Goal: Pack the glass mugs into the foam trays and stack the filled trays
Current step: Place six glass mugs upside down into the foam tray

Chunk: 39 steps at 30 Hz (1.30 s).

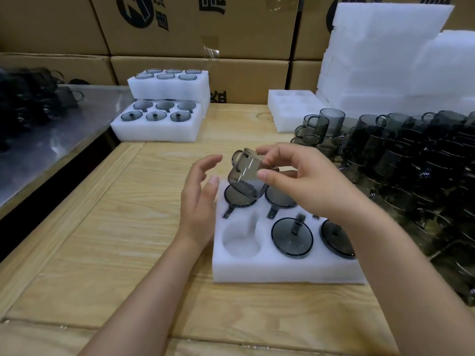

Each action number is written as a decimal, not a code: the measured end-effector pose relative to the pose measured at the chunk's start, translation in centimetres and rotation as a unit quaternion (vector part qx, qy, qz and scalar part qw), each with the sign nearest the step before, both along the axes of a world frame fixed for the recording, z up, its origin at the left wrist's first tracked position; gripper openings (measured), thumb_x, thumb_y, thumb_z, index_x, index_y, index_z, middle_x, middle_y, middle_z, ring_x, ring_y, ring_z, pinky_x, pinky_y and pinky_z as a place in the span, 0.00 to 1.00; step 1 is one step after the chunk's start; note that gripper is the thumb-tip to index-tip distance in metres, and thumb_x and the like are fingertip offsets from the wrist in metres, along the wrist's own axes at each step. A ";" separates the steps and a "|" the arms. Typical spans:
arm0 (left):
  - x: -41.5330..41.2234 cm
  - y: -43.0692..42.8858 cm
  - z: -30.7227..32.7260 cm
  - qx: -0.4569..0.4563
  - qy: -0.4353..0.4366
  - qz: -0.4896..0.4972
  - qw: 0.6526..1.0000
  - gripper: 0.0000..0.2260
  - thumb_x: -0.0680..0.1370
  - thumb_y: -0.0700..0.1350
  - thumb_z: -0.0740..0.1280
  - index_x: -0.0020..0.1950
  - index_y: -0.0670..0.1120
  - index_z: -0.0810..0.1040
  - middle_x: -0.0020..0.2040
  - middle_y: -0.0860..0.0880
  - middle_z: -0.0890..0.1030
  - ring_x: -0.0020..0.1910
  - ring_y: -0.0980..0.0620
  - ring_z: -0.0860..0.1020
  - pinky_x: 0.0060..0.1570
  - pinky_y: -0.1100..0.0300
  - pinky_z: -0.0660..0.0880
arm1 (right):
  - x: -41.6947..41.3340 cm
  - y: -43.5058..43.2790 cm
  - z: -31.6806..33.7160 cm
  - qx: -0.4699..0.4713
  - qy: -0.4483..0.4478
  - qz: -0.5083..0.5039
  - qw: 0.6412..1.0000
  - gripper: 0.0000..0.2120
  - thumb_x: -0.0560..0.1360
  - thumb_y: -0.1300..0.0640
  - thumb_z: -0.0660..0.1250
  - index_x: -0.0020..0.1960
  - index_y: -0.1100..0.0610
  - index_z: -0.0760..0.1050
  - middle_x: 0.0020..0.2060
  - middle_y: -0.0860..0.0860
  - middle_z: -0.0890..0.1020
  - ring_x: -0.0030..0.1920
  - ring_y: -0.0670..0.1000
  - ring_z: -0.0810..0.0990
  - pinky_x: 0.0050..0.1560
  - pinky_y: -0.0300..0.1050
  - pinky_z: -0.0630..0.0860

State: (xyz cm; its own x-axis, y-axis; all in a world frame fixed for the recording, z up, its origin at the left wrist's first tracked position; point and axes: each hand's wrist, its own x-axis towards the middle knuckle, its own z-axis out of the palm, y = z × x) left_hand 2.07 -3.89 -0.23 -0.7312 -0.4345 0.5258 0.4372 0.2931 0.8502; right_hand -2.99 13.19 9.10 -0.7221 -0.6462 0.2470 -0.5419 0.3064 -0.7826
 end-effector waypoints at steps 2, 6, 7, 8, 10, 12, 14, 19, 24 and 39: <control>0.7 0.3 1.2 -0.011 0.054 -0.019 0.998 0.16 0.74 0.51 0.62 0.61 0.51 0.72 0.57 0.50 0.78 0.60 0.49 0.75 0.63 0.44 0.69 | 0.0 0.0 0.3 0.018 0.022 -0.011 1.000 0.04 0.72 0.52 0.69 0.40 0.49 0.76 0.52 0.44 0.80 0.50 0.47 0.80 0.53 0.45 0.76; 1.7 1.0 3.0 0.016 0.033 -0.141 0.989 0.25 0.67 0.46 0.72 0.63 0.47 0.71 0.53 0.48 0.78 0.54 0.50 0.78 0.55 0.55 0.75 | 1.0 -0.8 0.9 0.028 0.057 0.010 0.998 0.12 0.66 0.41 0.67 0.38 0.49 0.75 0.49 0.54 0.82 0.34 0.42 0.77 0.40 0.50 0.78; 1.8 1.0 3.2 0.033 0.019 -0.158 0.987 0.26 0.65 0.45 0.73 0.62 0.46 0.72 0.53 0.47 0.79 0.54 0.51 0.79 0.53 0.57 0.75 | 1.1 -1.0 1.1 0.015 0.038 0.018 0.999 0.12 0.65 0.40 0.68 0.38 0.49 0.75 0.47 0.51 0.83 0.31 0.41 0.75 0.33 0.48 0.77; 2.0 0.8 3.4 0.050 0.009 -0.176 0.983 0.26 0.64 0.44 0.73 0.61 0.45 0.74 0.52 0.47 0.80 0.53 0.51 0.79 0.52 0.58 0.75 | 1.0 -1.0 1.1 0.012 0.019 0.029 0.999 0.13 0.64 0.39 0.68 0.39 0.48 0.75 0.45 0.46 0.82 0.31 0.41 0.75 0.31 0.46 0.76; 2.2 0.2 3.7 0.072 -0.014 -0.217 0.973 0.25 0.63 0.42 0.74 0.59 0.43 0.75 0.51 0.47 0.82 0.52 0.48 0.80 0.49 0.54 0.76 | 0.8 -0.5 1.3 0.051 -0.013 0.065 0.997 0.20 0.61 0.34 0.68 0.46 0.45 0.75 0.44 0.36 0.80 0.38 0.37 0.78 0.39 0.40 0.76; 2.4 -0.7 3.7 0.061 -0.038 -0.252 0.965 0.25 0.61 0.42 0.75 0.57 0.42 0.76 0.51 0.47 0.82 0.50 0.47 0.79 0.47 0.54 0.76 | 0.4 0.2 1.1 0.092 -0.053 0.105 0.989 0.28 0.58 0.32 0.68 0.53 0.43 0.74 0.51 0.37 0.79 0.48 0.40 0.80 0.52 0.46 0.78; 2.6 -1.3 3.8 0.036 -0.068 -0.282 0.956 0.25 0.60 0.42 0.77 0.55 0.42 0.77 0.52 0.45 0.81 0.51 0.46 0.80 0.50 0.57 0.75 | 0.2 0.7 1.1 0.121 -0.083 0.122 0.982 0.33 0.55 0.32 0.68 0.57 0.42 0.71 0.54 0.39 0.79 0.50 0.42 0.80 0.58 0.50 0.75; 2.9 -2.4 3.9 -0.071 -0.141 -0.315 0.936 0.20 0.60 0.43 0.76 0.51 0.47 0.80 0.50 0.50 0.81 0.54 0.46 0.77 0.57 0.58 0.72 | 0.7 0.7 0.8 0.222 -0.038 0.150 0.963 0.30 0.59 0.33 0.71 0.58 0.38 0.70 0.52 0.36 0.78 0.49 0.37 0.78 0.56 0.45 0.76; 3.3 -2.9 4.0 -0.097 -0.173 -0.300 0.933 0.22 0.58 0.45 0.78 0.50 0.46 0.79 0.48 0.49 0.81 0.50 0.45 0.76 0.55 0.58 0.72 | 1.0 0.1 -0.1 0.210 -0.024 0.134 0.968 0.25 0.59 0.38 0.75 0.53 0.39 0.72 0.48 0.38 0.79 0.45 0.36 0.76 0.47 0.37 0.74; 3.5 -2.8 4.0 -0.053 -0.182 -0.314 0.930 0.14 0.64 0.50 0.77 0.47 0.49 0.83 0.48 0.39 0.81 0.51 0.38 0.77 0.55 0.54 0.75 | 2.2 -0.2 -0.3 0.272 0.132 0.128 0.945 0.21 0.65 0.41 0.72 0.55 0.44 0.70 0.44 0.41 0.75 0.48 0.36 0.65 0.43 0.39 0.70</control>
State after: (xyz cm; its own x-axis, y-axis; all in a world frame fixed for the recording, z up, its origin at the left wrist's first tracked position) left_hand 5.53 -6.71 3.74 -0.9612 0.1787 0.2101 0.2402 0.1674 0.9562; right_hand -0.81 12.98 8.79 -0.4852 -0.8741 -0.0215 -0.8065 0.4569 -0.3751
